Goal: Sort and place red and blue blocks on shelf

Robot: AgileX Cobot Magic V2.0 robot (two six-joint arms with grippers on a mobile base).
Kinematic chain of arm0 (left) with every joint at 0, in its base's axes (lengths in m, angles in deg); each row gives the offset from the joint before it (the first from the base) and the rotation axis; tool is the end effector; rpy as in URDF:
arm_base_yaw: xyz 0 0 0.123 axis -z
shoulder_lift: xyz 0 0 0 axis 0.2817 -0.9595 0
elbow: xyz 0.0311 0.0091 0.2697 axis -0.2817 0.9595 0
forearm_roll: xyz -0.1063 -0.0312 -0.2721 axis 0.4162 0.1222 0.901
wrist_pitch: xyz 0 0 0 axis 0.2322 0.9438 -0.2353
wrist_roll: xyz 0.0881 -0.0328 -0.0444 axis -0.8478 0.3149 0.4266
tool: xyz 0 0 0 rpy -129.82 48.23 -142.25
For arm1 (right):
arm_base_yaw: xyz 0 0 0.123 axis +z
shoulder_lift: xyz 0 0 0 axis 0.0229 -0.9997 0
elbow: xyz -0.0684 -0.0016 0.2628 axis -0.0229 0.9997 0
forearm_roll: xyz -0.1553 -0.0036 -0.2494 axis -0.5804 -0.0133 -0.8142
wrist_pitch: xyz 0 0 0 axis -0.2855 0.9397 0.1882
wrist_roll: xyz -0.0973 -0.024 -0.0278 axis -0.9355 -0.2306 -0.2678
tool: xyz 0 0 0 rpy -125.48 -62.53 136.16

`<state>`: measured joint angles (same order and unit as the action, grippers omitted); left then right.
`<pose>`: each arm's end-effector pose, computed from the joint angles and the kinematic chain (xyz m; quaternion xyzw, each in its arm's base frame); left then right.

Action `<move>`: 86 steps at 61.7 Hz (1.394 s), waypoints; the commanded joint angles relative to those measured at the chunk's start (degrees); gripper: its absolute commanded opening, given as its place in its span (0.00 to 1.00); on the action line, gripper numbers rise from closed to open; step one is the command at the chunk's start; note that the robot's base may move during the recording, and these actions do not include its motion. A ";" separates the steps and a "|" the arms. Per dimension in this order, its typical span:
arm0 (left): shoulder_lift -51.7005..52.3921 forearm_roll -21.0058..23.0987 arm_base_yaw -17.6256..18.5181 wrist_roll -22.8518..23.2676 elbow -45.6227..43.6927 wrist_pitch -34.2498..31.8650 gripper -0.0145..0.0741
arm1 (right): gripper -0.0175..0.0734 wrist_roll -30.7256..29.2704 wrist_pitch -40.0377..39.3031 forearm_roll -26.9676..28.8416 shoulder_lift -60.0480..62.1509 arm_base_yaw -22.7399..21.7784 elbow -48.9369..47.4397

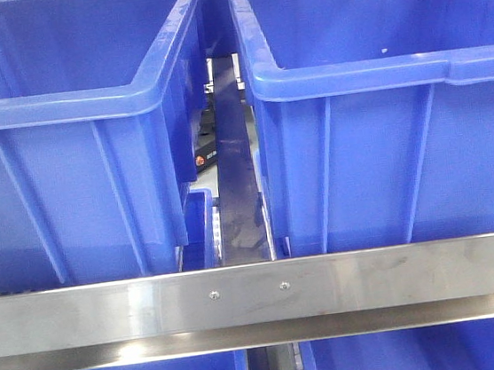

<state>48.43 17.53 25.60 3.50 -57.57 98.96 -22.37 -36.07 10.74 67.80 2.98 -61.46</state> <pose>0.2061 -0.0273 0.2554 -0.0071 0.8299 -0.0588 0.5547 0.1260 0.0083 0.1959 -0.0001 0.7089 0.0454 0.7038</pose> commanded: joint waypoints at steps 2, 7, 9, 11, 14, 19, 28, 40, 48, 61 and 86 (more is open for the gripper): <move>0.24 -0.28 0.13 0.15 -1.75 -4.53 0.31 | 0.25 -0.30 -5.04 -0.05 1.22 -0.37 -1.19; 0.24 -0.28 0.13 0.15 -1.75 -4.53 0.31 | 0.25 -0.30 -5.05 -0.05 1.16 -0.37 -1.19; 0.24 -0.28 0.13 0.15 -1.75 -4.53 0.31 | 0.25 -0.30 -5.05 -0.05 1.16 -0.37 -1.19; 0.24 -0.28 0.13 0.15 -1.75 -4.53 0.31 | 0.25 -0.30 -5.05 -0.05 1.16 -0.37 -1.19; 0.24 -0.28 0.13 0.15 -1.75 -4.53 0.31 | 0.25 -0.30 -5.05 -0.05 1.16 -0.37 -1.19; 0.24 -0.28 0.13 0.15 -1.75 -4.53 0.31 | 0.25 -0.30 -5.05 -0.05 1.16 -0.37 -1.19; 0.24 -0.28 0.13 0.15 -1.75 -4.53 0.31 | 0.25 -0.30 -5.05 -0.05 1.16 -0.37 -1.19; 0.24 -0.28 0.13 0.15 -1.75 -4.53 0.31 | 0.25 -0.30 -5.05 -0.05 1.16 -0.37 -1.19; 0.24 -0.28 0.13 0.15 -1.75 -4.53 0.31 | 0.25 -0.30 -5.05 -0.05 1.16 -0.37 -1.19; 0.24 -0.28 0.13 0.15 -1.75 -4.53 0.31 | 0.25 -0.30 -5.05 -0.05 1.16 -0.37 -1.19; 6.63 -4.83 0.40 0.15 0.72 -4.66 0.31 | 0.25 -0.30 -5.05 -0.05 1.16 -0.37 -1.19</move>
<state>51.88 14.53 25.60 3.50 -56.61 98.71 -22.37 -36.07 10.74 67.80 2.98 -61.46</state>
